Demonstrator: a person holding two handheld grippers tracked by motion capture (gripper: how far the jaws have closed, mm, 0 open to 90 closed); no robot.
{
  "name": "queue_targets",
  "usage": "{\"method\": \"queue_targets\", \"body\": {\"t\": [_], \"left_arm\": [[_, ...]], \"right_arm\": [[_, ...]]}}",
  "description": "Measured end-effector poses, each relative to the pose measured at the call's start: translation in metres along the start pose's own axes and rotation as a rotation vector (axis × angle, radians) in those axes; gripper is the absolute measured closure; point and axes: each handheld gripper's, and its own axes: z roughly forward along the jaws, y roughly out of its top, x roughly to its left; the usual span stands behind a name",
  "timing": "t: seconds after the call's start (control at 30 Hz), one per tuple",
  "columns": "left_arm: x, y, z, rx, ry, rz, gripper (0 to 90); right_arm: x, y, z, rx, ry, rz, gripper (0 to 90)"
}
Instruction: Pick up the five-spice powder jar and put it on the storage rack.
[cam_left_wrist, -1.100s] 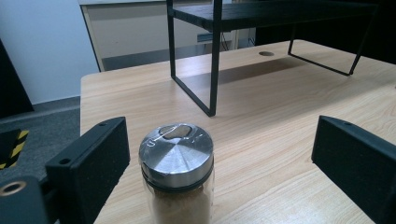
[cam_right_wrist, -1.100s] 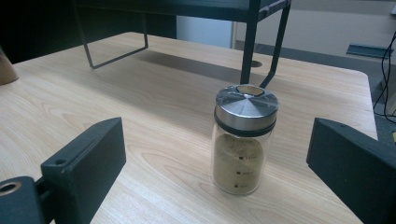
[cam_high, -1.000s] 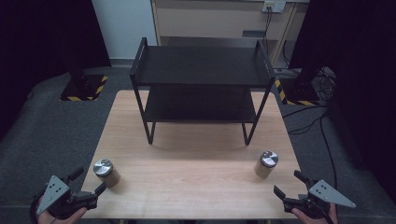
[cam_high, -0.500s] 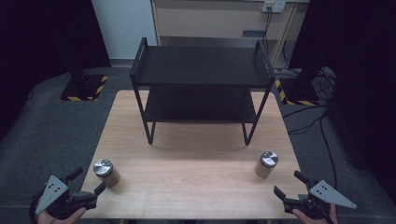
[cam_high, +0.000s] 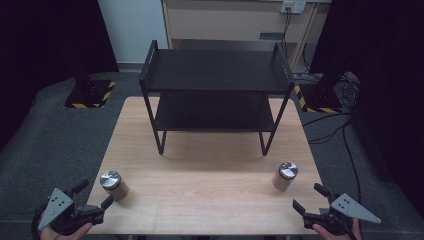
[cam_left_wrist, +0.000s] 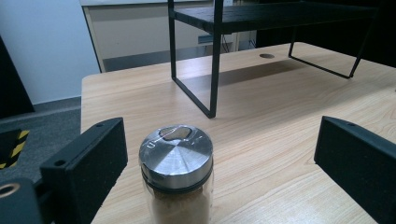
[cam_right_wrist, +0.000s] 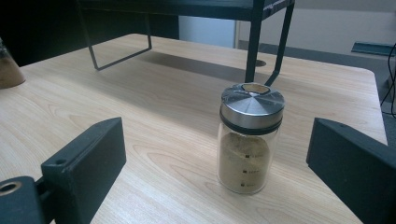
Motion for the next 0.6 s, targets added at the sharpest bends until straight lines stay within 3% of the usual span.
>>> {"method": "queue_targets", "body": {"t": [0.23,0.6], "left_arm": [[-0.001,0.002,0.001,-0.014,-0.016,-0.019,1.3],[0.000,0.020,-0.004,-0.041,-0.049,0.010,1.3]], "right_arm": [[0.000,0.000,0.000,0.002,0.000,0.001,5.2],[0.001,0.001,0.001,0.006,0.003,0.002,5.3]]}}
